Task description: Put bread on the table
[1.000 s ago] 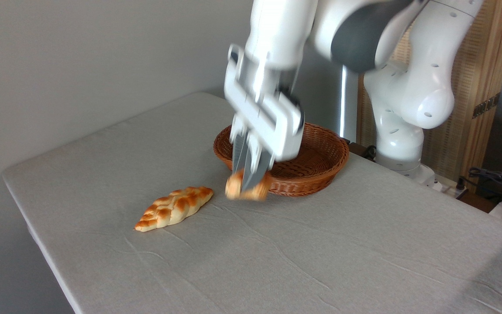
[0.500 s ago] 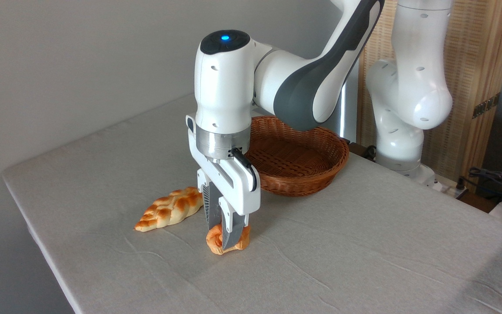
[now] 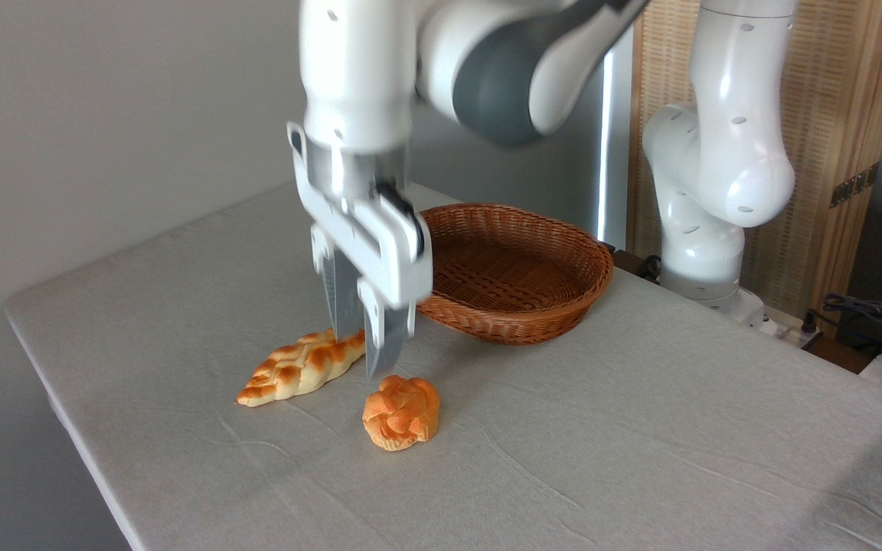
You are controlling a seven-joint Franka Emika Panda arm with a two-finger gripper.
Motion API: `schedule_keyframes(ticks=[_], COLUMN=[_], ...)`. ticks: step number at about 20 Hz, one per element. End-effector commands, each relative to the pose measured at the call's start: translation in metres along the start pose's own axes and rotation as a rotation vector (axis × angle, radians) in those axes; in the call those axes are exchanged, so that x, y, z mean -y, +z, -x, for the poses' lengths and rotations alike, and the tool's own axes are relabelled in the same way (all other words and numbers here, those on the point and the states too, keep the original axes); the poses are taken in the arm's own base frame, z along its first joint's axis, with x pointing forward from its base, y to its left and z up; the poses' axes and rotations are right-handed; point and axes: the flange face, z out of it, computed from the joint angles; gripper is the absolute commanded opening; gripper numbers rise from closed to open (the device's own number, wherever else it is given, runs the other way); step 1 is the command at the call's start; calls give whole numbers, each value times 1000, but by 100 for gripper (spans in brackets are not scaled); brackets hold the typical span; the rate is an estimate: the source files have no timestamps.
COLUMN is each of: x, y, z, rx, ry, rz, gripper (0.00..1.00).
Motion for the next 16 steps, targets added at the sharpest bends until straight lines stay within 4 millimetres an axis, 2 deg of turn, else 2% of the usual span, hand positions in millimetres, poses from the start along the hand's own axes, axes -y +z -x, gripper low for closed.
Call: schedule_keyframes(ticks=[1,4,5,7,9,11,13,16], x=[-20,-41,-35,-38,-30,-13,-7,0], y=[-63,-82,-91,-95,-89,-86,-78,-85], z=[-37,-55,-53,-69,-72,-64,-65,-67], rx=[27,87,99,105,115,119,123,122], ry=[-100,-131,-148,-141,-169,-211,-208,-207], rz=[20,61,62,53,49,48,45,16], gripper=[100,100,100,100,100,100,100,100])
